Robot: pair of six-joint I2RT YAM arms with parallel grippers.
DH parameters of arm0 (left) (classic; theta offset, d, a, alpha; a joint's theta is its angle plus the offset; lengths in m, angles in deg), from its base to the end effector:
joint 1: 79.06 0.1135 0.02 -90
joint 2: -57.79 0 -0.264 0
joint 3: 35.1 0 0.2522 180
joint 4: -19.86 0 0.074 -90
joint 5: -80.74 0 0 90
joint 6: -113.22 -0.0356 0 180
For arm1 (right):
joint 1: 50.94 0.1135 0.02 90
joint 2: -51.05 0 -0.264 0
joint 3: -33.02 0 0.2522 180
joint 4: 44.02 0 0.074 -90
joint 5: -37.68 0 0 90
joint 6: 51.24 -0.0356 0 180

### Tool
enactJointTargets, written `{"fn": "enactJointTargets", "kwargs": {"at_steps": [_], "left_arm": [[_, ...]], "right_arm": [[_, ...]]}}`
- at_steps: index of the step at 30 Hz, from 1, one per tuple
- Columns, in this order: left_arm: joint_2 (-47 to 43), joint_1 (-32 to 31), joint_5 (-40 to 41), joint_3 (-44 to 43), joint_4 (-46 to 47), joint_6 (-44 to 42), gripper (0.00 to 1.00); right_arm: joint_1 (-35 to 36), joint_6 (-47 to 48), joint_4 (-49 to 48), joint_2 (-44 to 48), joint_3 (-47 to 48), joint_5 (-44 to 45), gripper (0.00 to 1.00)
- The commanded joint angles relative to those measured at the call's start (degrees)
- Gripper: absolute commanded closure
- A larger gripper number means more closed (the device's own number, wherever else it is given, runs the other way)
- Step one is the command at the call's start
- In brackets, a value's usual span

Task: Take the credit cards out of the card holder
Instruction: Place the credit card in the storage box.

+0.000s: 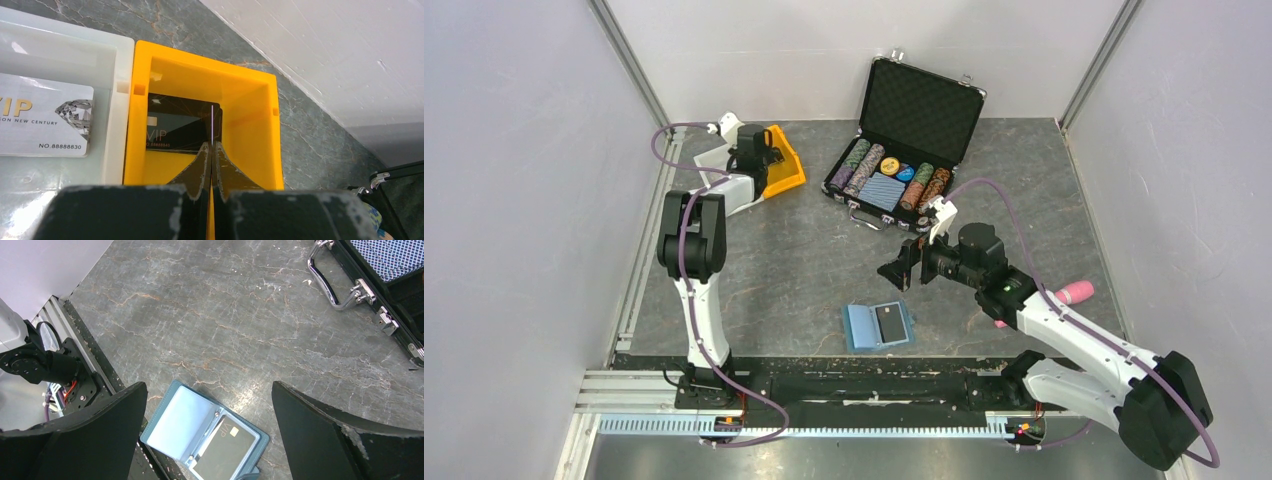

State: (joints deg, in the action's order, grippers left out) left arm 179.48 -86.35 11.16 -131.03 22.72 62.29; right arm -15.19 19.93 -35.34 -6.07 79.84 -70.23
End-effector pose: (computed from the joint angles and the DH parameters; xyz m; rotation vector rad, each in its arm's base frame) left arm 0.4824 -0.0492 0.1868 -0.7520 1.7976 -0.1847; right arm 0.1777 0.1414 0.2550 -0.5132 1.9321 0.9281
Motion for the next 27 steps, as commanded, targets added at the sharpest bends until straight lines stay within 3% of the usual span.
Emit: {"fn": "enactJointTargets", "kwargs": {"at_steps": [1, 10, 16, 21, 27], "left_arm": [[1.23, 0.52, 0.36, -2.29, 4.97, -2.5, 0.98], [3.52, 0.52, 0.12, -3.29, 6.33, -3.84, 0.97], [4.03, 0.52, 1.81, -3.67, 6.3, -5.74, 0.85], [4.19, 0.51, 0.74, -4.11, 5.79, -6.45, 0.68], [3.52, 0.52, 0.71, -4.63, 4.49, -7.01, 0.57]], "right_arm": [[-0.07, 0.6, -1.44, -0.22, 2.64, 1.22, 0.02], [-0.06, 1.0, -1.62, -1.58, 2.59, 2.01, 0.02], [-0.12, 1.37, -1.5, -2.46, 2.62, 1.97, 0.02], [-0.09, 1.27, -1.57, -2.38, 2.54, 2.33, 0.02], [-0.13, 1.23, -0.54, -3.57, 3.77, 1.85, 0.02]]}}
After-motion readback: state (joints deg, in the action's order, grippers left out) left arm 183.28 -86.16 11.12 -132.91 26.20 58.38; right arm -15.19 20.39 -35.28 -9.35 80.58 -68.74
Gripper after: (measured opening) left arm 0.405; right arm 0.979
